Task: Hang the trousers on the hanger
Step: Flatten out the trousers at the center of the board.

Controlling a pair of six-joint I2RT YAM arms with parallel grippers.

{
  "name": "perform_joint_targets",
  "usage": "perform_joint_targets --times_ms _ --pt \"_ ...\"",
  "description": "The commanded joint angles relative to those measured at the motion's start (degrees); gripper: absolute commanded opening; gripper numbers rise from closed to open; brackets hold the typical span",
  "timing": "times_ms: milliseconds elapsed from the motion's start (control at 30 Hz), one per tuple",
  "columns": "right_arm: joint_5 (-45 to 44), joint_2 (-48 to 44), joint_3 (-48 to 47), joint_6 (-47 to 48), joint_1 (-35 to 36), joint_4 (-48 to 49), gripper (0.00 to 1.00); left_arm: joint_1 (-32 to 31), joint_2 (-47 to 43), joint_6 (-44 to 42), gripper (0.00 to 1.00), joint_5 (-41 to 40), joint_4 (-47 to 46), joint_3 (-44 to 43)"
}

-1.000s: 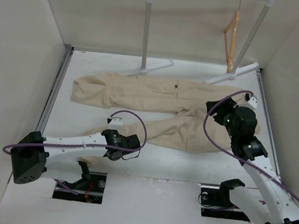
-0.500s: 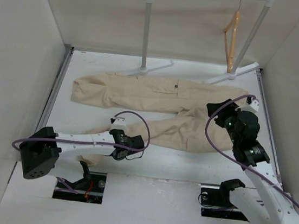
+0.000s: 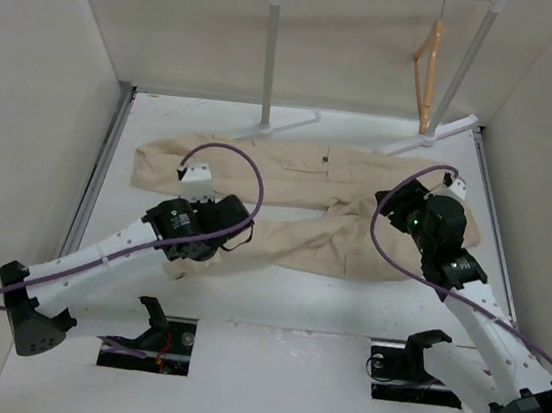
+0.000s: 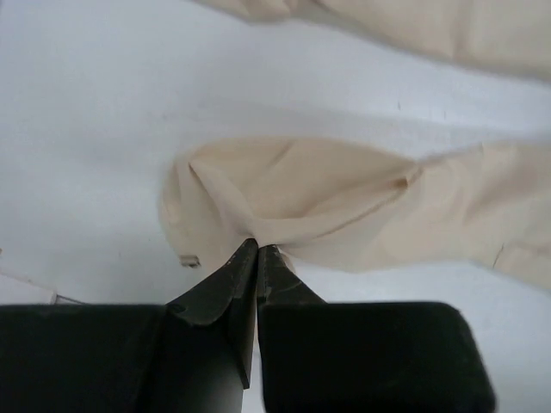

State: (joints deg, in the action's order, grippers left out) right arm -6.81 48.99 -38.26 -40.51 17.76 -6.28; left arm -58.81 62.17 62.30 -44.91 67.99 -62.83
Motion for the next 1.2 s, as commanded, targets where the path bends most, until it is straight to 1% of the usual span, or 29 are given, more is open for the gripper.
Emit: perform_joint_targets --times_ms 0,33,67,100,167,233,300,367,433,500,567,633,667,733,767,833,867,900,933,967,1067,1167 --pt "0.83 2.85 0.21 -0.45 0.83 5.05 0.62 7.67 -0.56 -11.55 0.01 -5.20 -7.37 -1.95" --pt "0.92 3.91 -0.06 -0.45 1.09 5.40 0.62 10.83 -0.91 -15.42 0.02 -3.19 -13.35 -0.64" --pt "1.01 4.87 -0.32 -0.36 1.44 5.67 0.62 14.17 -1.09 -18.85 0.02 0.74 -19.24 0.59" --pt "1.01 5.75 -0.50 -0.27 1.79 6.02 0.62 18.12 -1.09 -20.97 0.02 6.35 -24.17 1.56" --pt "1.01 7.42 -0.85 -0.18 2.41 6.63 0.63 24.98 -0.39 -22.40 0.02 16.29 -32.35 3.49" --pt "1.01 8.48 -1.20 0.08 2.94 6.90 0.63 31.40 1.28 -22.75 0.02 24.48 -37.38 4.38" --pt "1.01 9.28 -1.29 0.17 3.03 7.34 0.64 37.81 2.68 -23.02 0.03 30.37 -40.72 4.91" --pt "1.10 10.50 -1.64 0.26 3.38 7.69 0.65 46.59 4.87 -23.28 0.05 34.95 -44.15 4.91" --pt "1.18 11.91 -2.52 0.35 4.25 7.95 0.65 55.38 9.52 -22.49 0.14 37.77 -47.31 3.69" --pt "1.18 12.88 -3.22 0.61 5.74 7.95 0.66 59.19 17.24 -22.66 0.25 38.05 -48.83 -1.04" --pt "0.92 12.97 -3.14 1.13 7.06 7.95 0.66 60.52 23.58 -23.10 0.35 37.70 -45.42 -7.45" --pt "0.74 12.27 -2.09 1.31 7.77 7.95 0.67 60.26 25.10 -24.77 0.43 34.55 -43.12 -10.81" --pt "0.92 11.66 -1.47 1.31 7.77 7.95 0.67 58.69 23.97 -25.73 0.47 31.58 -42.50 -11.17" --pt "1.01 9.82 -0.15 1.40 7.77 7.87 0.66 54.74 19.42 -28.28 0.48 24.99 -42.15 -8.56" --pt "1.09 8.68 0.37 1.57 7.77 7.52 0.64 51.68 16.26 -29.33 0.46 22.00 -42.23 -5.76" --pt "1.18 6.56 1.43 1.84 7.95 7.08 0.52 44.39 9.67 -30.40 0.34 17.24 -42.50 1.79" --pt "1.18 5.25 1.96 1.84 8.21 6.64 0.39 40.70 7.11 -30.22 0.29 15.22 -41.98 5.49" --pt "1.18 4.37 2.40 1.84 8.47 5.85 0.28 36.57 5.43 -29.88 0.28 13.37 -41.71 9.18" --pt "1.18 3.49 2.66 1.84 8.74 5.24 0.22 32.70 4.55 -29.18 0.28 11.61 -41.10 12.26" --pt "1.18 2.78 3.10 1.84 9.00 4.88 0.18 29.35 4.45 -28.04 0.30 9.68 -40.05 14.64" --pt "0.92 1.46 4.07 1.75 10.40 4.70 0.18 23.27 7.60 -23.47 0.42 4.49 -36.09 18.35" --pt "0.74 1.19 4.95 1.40 11.55 5.14 0.23 21.06 11.73 -21.61 0.47 0.62 -35.64 19.58"
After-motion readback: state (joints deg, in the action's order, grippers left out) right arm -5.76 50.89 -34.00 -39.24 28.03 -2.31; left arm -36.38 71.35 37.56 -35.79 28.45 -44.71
